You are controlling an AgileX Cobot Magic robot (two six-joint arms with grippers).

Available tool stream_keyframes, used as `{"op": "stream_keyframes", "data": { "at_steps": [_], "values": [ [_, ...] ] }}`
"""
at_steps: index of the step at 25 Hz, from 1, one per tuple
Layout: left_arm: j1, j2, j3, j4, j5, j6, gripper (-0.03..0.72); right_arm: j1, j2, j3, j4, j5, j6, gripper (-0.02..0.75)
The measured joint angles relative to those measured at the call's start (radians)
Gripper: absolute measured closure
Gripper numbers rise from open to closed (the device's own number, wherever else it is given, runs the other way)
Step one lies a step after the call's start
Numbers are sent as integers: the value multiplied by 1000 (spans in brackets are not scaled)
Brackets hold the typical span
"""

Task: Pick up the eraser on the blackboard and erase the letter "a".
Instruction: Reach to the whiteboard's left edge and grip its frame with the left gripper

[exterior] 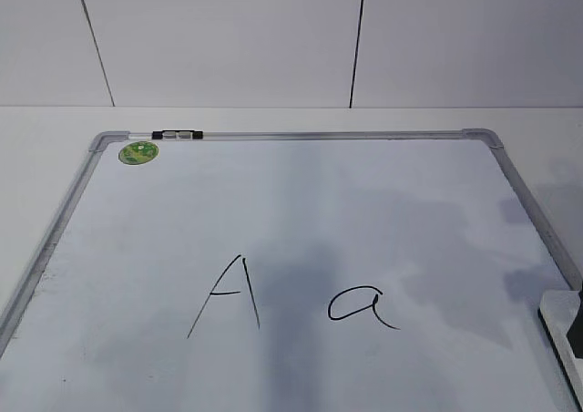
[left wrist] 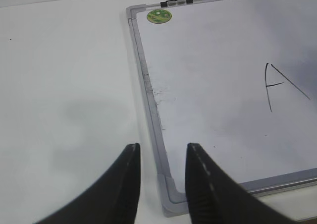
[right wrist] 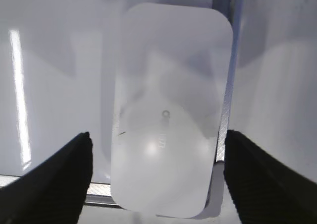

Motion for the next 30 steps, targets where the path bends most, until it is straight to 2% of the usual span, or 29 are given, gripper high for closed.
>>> {"op": "stream_keyframes", "data": {
  "at_steps": [30],
  "values": [
    [0, 0, 0, 0, 0, 0, 453, 2, 160, -2, -26, -85, 18, 98]
  ]
}}
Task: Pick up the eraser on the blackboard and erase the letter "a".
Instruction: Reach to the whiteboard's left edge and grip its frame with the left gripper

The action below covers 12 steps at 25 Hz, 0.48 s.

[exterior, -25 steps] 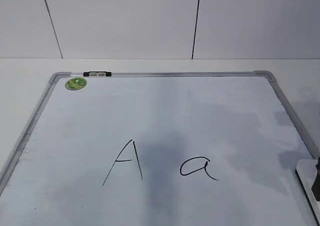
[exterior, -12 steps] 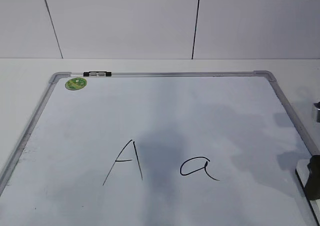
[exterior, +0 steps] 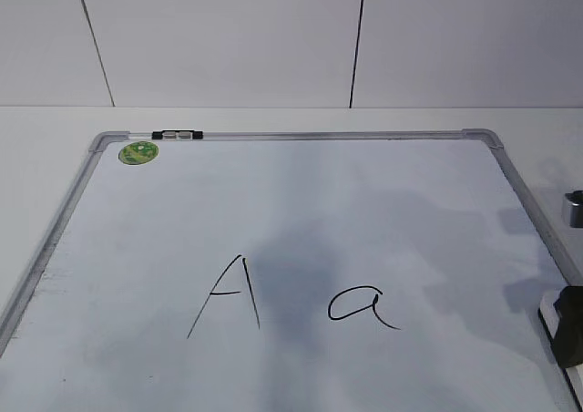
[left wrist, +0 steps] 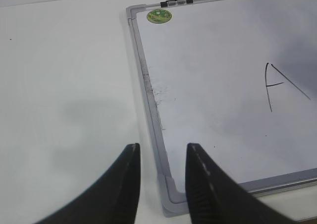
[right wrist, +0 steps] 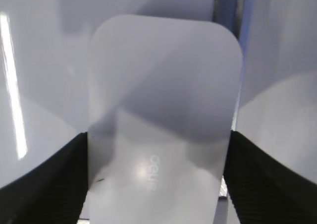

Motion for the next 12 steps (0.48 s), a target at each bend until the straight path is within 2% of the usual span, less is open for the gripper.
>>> {"op": "stream_keyframes", "data": {
  "at_steps": [12],
  "values": [
    [0, 0, 0, 0, 0, 0, 454, -1, 17, -2, 10, -4, 8, 167]
  ]
}}
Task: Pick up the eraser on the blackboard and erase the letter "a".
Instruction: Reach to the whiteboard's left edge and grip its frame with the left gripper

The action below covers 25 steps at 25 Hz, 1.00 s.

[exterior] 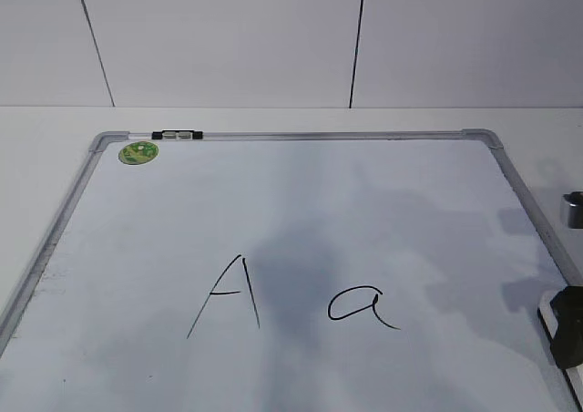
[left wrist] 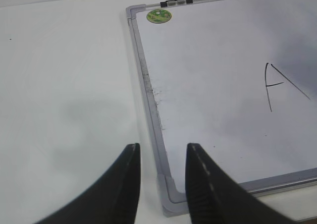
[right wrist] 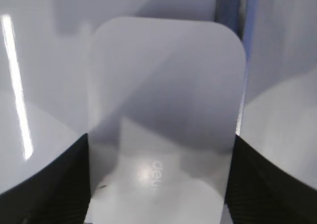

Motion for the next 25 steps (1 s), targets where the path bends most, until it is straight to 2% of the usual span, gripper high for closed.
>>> {"op": "stream_keyframes", "data": {
  "at_steps": [18, 25],
  "values": [
    [0, 0, 0, 0, 0, 0, 454, 0, -5, -2, 8, -9, 2, 174],
    [0, 0, 0, 0, 0, 0, 454, 0, -109, -2, 8, -30, 2, 174]
  ]
}}
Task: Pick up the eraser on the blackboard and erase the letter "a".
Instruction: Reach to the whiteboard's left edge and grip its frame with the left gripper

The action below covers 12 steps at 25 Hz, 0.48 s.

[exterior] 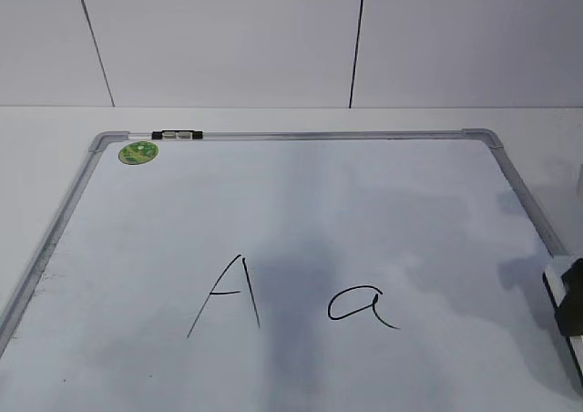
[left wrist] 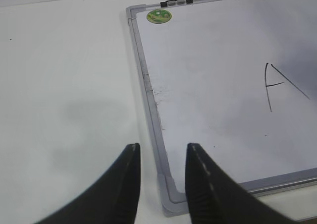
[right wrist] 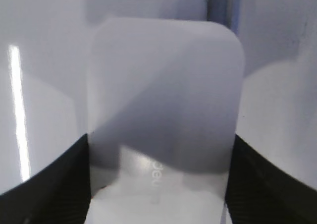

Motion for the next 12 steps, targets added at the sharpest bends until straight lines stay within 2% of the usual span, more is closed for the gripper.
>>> {"op": "stream_keyframes", "data": {
  "at_steps": [12],
  "values": [
    [0, 0, 0, 0, 0, 0, 454, 0, -276, 2, 22, 154, 0, 174]
  ]
}}
